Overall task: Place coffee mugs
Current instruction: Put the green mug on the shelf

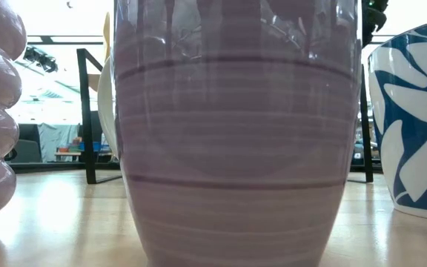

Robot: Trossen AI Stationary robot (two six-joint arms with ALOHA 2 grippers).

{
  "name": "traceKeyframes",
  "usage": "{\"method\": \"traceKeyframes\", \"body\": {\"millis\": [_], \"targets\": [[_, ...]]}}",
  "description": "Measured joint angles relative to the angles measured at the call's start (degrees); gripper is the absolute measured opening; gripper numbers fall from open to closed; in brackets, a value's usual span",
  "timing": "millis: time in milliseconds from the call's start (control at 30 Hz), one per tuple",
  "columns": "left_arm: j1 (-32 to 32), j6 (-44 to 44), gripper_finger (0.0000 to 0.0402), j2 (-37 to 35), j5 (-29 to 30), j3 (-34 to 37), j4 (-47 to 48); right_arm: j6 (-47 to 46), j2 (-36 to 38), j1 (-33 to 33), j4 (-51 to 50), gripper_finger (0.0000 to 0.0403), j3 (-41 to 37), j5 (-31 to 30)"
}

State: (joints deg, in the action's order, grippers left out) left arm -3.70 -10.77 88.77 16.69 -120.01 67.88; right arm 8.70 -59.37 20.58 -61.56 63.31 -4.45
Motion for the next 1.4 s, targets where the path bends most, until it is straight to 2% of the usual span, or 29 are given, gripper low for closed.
{"method": "traceKeyframes", "body": {"millis": [200, 300, 433, 600, 767, 1133, 1267, 1400], "targets": [[0.0, -0.54, 0.0117, 0.0, -0.01, 0.0, 0.13, 0.71, 2.48, 1.52, 0.27, 0.027, 1.14, 0.0], [0.0, -0.58, 0.0117, 0.0, -0.02, 0.0, 0.15, 4.12, 3.56, 2.32, 0.26, 0.0298, 1.21, -1.01], [0.0, -0.56, 0.0117, -0.02, 0.0, 0.0, 0.13, 5.5, 3.56, 2.47, 3.68, 0.0305, 1.21, -2.08], [0.0, -0.54, 0.0117, -0.02, 0.0, 0.0, 0.13, 2.26, 3.16, 2.47, 6.58, 0.0287, 1.18, -4.56], [0.0, -0.56, 0.0117, -0.02, 0.0, 0.0, 0.13, 7.8, 5.96, 3.73, 15.46, 0.0279, -2.14, 3.82], [-0.07, -2.13, 0.0117, -0.02, 0.0, -0.02, 0.15, 7.97, 10.64, 9.68, 31.2, 0.0277, -17.15, 20.93], [-0.09, -3.14, 0.0117, -0.02, -0.02, -0.02, 0.33, 7.32, 9.39, 11.38, 33.42, 0.0274, -19.65, 25.25], [-0.07, -3.64, 0.0117, -0.02, -0.01, -0.02, 0.81, 7.84, 7.78, 11.85, 35.7, 0.0272, -20.94, 25.53]]}}
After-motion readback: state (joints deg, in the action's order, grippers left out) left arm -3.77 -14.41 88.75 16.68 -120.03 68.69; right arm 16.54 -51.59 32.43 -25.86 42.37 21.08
